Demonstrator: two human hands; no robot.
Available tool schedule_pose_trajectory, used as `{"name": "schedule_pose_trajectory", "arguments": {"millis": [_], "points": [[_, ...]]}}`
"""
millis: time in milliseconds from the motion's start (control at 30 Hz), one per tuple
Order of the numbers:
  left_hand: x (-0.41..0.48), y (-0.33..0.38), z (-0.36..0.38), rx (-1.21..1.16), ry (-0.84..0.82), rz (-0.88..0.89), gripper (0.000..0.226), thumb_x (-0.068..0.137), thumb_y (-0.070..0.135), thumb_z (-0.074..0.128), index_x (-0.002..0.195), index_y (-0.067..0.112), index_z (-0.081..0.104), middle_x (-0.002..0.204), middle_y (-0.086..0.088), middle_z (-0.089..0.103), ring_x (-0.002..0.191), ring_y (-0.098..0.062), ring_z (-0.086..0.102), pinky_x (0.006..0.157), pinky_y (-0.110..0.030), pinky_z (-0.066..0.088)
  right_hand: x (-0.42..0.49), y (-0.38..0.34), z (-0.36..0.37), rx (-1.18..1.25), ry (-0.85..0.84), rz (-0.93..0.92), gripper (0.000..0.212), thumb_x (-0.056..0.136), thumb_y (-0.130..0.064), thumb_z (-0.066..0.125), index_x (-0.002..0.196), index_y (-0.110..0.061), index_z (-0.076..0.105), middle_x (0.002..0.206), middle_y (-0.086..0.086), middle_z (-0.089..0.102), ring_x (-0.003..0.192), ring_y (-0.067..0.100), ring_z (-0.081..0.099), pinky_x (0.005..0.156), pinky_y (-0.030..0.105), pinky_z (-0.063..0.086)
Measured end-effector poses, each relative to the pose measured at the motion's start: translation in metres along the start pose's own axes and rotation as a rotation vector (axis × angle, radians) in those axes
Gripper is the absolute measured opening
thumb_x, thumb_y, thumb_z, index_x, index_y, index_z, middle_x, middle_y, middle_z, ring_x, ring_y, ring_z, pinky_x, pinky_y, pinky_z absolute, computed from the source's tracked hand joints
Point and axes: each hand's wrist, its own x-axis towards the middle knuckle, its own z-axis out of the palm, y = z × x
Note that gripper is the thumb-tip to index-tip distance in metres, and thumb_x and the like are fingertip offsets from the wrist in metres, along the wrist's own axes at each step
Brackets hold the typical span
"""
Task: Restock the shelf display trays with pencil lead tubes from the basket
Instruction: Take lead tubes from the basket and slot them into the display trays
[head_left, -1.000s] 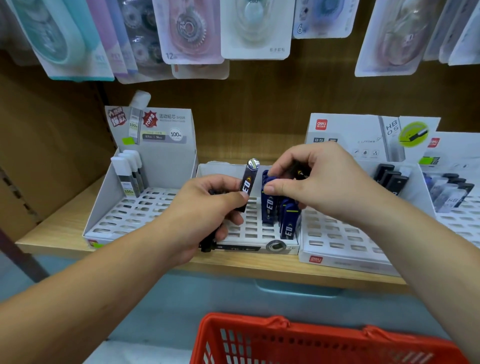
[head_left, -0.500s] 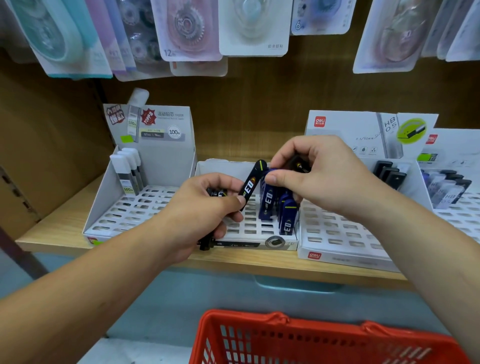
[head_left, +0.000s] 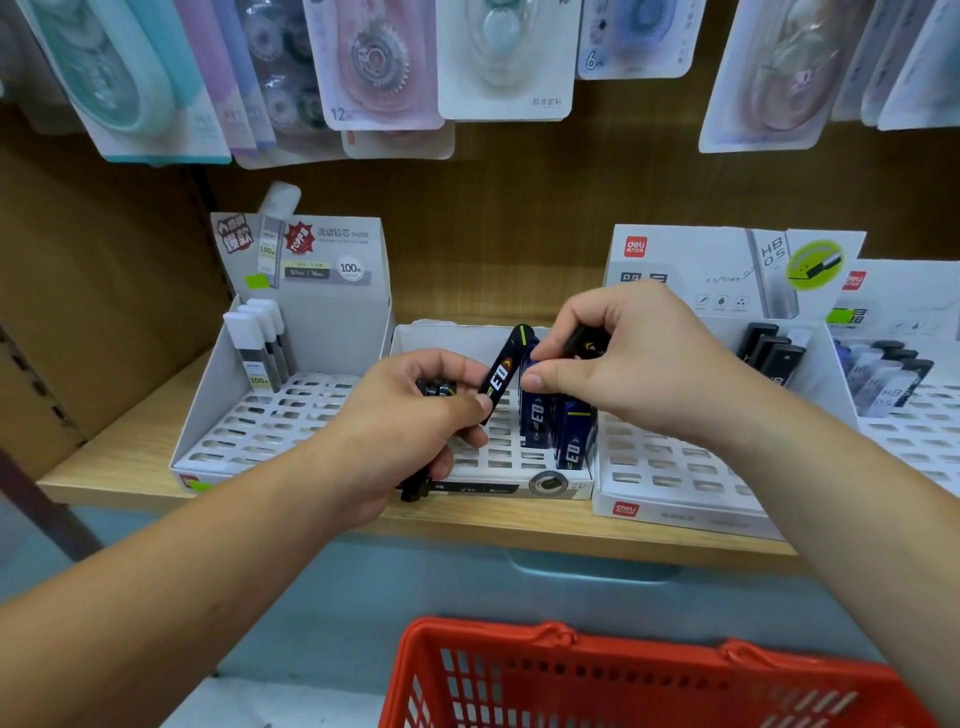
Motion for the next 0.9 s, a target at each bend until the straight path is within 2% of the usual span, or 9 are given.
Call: {"name": "schedule_pose_trajectory", "arguments": {"millis": [67, 167, 233, 467, 600, 733, 900], "points": [[0.0005, 0.0002, 0.0000, 0.000, 0.002, 0.000, 0.013, 0.093, 0.004, 0.073, 0.105, 0.010, 0.074, 0.074, -0.008, 0.067, 0.074, -0.027, 0.061, 0.041, -0.027, 0.039, 0.0000, 0.0009, 0.0019, -0.028, 0.015, -0.012, 0.015, 0.078, -0.024, 0.090, 0.075, -0.024, 0.075, 0.073, -0.010, 0.071, 0.070, -0.003, 0.066, 0.059, 0.014, 0.051], [0.0002, 0.0002, 0.0005, -0.014, 0.004, 0.000, 0.014, 0.094, 0.003, 0.072, 0.106, 0.008, 0.073, 0.073, -0.006, 0.066, 0.072, -0.024, 0.063, 0.040, -0.026, 0.038, -0.0008, 0.0026, 0.0018, 0.046, 0.039, 0.003, 0.014, 0.078, -0.021, 0.090, 0.076, -0.021, 0.076, 0.077, -0.009, 0.075, 0.078, 0.005, 0.072, 0.071, 0.028, 0.062], [0.0002, 0.0002, 0.0007, -0.013, 0.003, 0.002, 0.014, 0.094, 0.003, 0.072, 0.107, 0.007, 0.073, 0.074, -0.005, 0.066, 0.071, -0.022, 0.064, 0.040, -0.026, 0.038, -0.0017, 0.0034, 0.0016, 0.069, 0.032, 0.012, 0.014, 0.078, -0.020, 0.090, 0.076, -0.019, 0.076, 0.077, -0.010, 0.076, 0.078, 0.008, 0.074, 0.074, 0.033, 0.063], [0.0003, 0.0000, 0.0009, -0.011, 0.003, -0.003, 0.013, 0.094, 0.003, 0.072, 0.105, 0.008, 0.074, 0.076, -0.006, 0.066, 0.070, -0.020, 0.065, 0.041, -0.026, 0.038, -0.0009, 0.0061, 0.0024, -0.018, 0.071, 0.007, 0.015, 0.081, -0.025, 0.088, 0.076, -0.025, 0.074, 0.075, -0.013, 0.071, 0.075, 0.001, 0.068, 0.066, 0.020, 0.058], [-0.0001, 0.0001, 0.0012, -0.018, 0.002, 0.000, 0.012, 0.094, 0.002, 0.071, 0.105, 0.007, 0.073, 0.075, -0.005, 0.065, 0.069, -0.020, 0.064, 0.040, -0.027, 0.038, -0.0018, 0.0063, 0.0010, 0.020, 0.096, 0.016, 0.014, 0.083, -0.023, 0.087, 0.078, -0.025, 0.073, 0.079, -0.010, 0.072, 0.076, 0.004, 0.069, 0.067, 0.024, 0.060], [0.0003, -0.0002, 0.0004, -0.008, 0.001, -0.001, 0.013, 0.094, 0.003, 0.072, 0.105, 0.009, 0.074, 0.076, -0.008, 0.067, 0.072, -0.023, 0.064, 0.041, -0.026, 0.039, -0.0030, 0.0027, 0.0009, -0.032, 0.048, 0.002, 0.014, 0.082, -0.024, 0.087, 0.077, -0.026, 0.074, 0.081, -0.009, 0.073, 0.081, 0.007, 0.070, 0.073, 0.029, 0.062], [-0.0006, -0.0007, 0.0004, 0.008, 0.006, 0.004, 0.014, 0.093, 0.004, 0.073, 0.106, 0.009, 0.074, 0.075, -0.009, 0.067, 0.072, -0.026, 0.062, 0.042, -0.026, 0.039, -0.0044, -0.0006, -0.0038, -0.030, -0.025, 0.017, 0.013, 0.079, -0.023, 0.089, 0.076, -0.025, 0.076, 0.077, -0.010, 0.074, 0.078, 0.003, 0.070, 0.068, 0.025, 0.062]]}}
